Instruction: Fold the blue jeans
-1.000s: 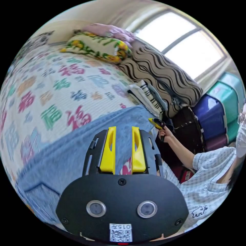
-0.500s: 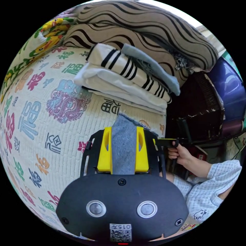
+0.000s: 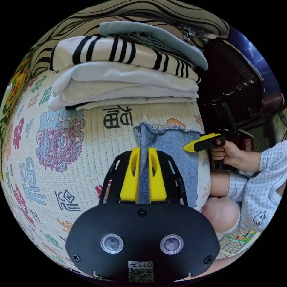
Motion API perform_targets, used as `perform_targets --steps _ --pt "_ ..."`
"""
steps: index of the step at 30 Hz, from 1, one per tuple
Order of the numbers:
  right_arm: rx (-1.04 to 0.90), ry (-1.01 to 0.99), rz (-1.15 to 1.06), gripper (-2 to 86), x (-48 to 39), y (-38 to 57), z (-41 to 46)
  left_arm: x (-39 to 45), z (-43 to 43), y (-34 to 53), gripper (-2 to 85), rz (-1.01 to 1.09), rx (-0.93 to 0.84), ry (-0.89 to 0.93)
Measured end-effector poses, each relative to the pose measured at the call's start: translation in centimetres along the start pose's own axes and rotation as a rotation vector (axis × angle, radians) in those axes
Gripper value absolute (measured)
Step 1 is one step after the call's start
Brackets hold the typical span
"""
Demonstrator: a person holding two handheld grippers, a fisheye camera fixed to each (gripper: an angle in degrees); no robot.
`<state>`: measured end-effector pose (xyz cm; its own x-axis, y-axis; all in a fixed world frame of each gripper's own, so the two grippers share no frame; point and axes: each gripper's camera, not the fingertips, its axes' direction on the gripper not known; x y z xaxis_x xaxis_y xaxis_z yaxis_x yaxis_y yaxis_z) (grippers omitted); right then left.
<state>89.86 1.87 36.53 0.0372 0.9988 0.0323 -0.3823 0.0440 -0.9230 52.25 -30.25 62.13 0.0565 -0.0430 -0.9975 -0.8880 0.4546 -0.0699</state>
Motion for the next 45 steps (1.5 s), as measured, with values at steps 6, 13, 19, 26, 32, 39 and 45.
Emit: perform_targets --steps 6,13,19,26,32,39,45 --pt "0.033 0.036 -0.089 0.9 -1.0 3.3 1.2 -0.1 -2.9 0.9 0.9 -0.025 0.102 0.044" --pt "0.207 0.132 -0.241 0.7 -4.3 4.5 -1.8 2.1 -8.7 0.8 0.6 0.064 0.402 0.082" --pt "0.34 0.305 -0.478 0.9 -11.3 7.4 -3.8 4.8 -14.9 4.6 0.7 0.238 0.679 0.112" --pt "0.123 0.18 -0.778 1.1 -18.4 17.7 8.0 3.2 -18.8 24.2 1.0 0.131 0.764 0.166" --pt "-0.197 0.019 -0.963 1.3 -23.1 27.7 24.3 3.4 -19.8 46.2 1.6 -0.16 0.971 0.148" --pt "-0.589 0.201 -1.105 2.5 -22.9 41.3 45.6 5.4 -14.9 69.0 5.8 -0.76 1.053 0.139" --pt "-0.831 0.339 -1.241 5.9 -20.4 47.0 53.0 13.7 -10.2 82.4 9.1 -1.174 1.337 0.1"
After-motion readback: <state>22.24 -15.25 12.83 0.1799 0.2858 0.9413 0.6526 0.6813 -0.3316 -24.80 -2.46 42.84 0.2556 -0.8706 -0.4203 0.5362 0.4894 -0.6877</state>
